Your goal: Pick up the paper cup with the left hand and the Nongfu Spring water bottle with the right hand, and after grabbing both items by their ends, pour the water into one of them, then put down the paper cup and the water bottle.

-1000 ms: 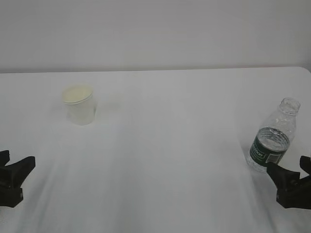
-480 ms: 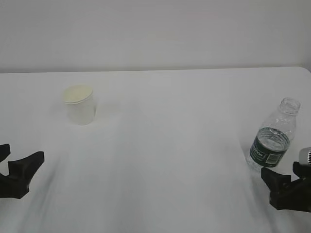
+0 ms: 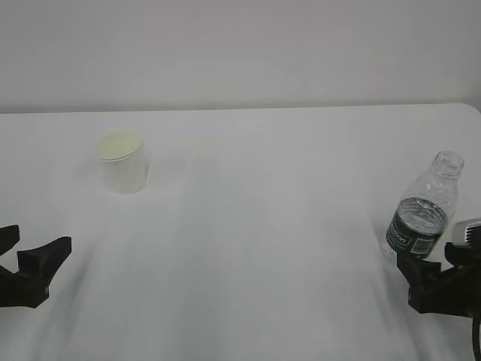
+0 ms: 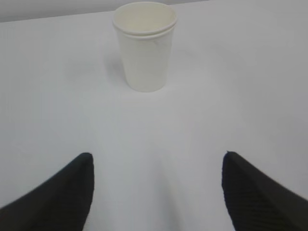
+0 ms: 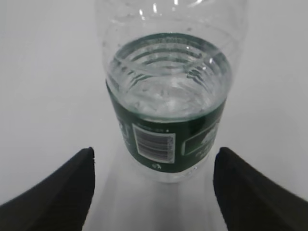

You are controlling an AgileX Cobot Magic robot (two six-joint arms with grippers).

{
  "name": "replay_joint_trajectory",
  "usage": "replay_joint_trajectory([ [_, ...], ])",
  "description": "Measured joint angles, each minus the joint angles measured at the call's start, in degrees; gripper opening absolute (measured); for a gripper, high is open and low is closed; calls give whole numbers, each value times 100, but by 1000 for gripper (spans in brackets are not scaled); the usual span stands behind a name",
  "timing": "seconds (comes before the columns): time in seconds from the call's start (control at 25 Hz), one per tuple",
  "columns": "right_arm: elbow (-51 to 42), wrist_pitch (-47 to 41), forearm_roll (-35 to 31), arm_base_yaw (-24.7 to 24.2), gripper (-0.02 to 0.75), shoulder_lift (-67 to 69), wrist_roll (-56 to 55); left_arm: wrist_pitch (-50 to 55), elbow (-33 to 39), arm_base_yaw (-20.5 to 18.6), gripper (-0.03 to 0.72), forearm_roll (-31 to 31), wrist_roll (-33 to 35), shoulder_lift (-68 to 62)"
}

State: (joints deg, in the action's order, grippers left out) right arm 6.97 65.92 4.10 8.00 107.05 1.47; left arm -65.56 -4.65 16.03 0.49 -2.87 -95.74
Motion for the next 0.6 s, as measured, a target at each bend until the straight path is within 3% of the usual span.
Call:
replay_joint_trajectory([
  [0.6, 557, 0, -22, 0, 573, 373, 0, 0, 0, 0, 588, -88, 0, -9],
])
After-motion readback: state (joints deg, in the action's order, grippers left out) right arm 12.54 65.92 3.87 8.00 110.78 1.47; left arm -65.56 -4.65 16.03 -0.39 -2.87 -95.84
